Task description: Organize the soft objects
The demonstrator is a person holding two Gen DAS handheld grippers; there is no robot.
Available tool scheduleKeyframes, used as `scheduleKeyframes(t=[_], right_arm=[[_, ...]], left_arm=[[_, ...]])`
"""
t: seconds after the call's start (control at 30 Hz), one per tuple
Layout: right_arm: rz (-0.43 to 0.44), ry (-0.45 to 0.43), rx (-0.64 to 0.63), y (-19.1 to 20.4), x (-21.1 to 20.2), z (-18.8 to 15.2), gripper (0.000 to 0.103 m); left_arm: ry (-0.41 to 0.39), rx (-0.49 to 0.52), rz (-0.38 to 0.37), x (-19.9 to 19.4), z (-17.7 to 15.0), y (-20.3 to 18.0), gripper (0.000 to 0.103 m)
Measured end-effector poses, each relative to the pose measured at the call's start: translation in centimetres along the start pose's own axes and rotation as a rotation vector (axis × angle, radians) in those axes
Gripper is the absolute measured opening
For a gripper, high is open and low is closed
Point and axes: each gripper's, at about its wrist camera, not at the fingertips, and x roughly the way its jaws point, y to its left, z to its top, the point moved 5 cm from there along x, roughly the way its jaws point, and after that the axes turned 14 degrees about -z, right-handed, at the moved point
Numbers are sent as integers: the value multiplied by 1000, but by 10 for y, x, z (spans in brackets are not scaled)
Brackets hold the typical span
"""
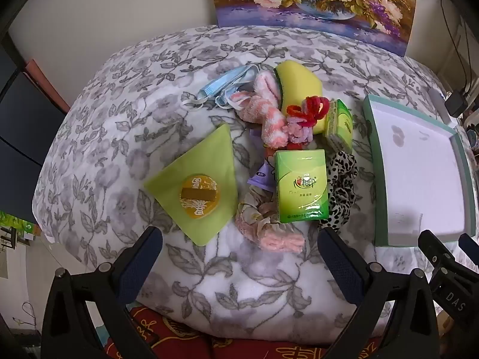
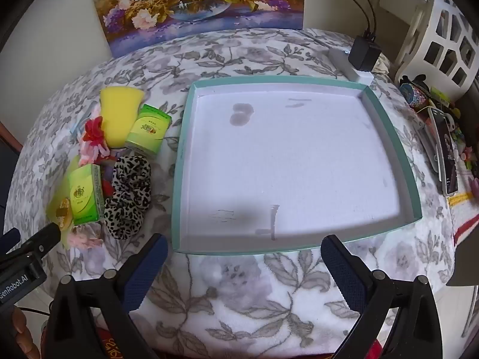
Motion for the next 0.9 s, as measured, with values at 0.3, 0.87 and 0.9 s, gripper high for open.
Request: scheduleKeyframes(t=[0.3,0.87,0.9], right_arm=[[-1,-2,-2,-5,1,2,103],[11,2,-7,-1,1,1,103],[11,2,-7,-1,1,1,103]], left_arm=[[1,0,4,0,0,1,103],[2,3,11,0,0,0,103],[2,3,11,0,0,0,103]])
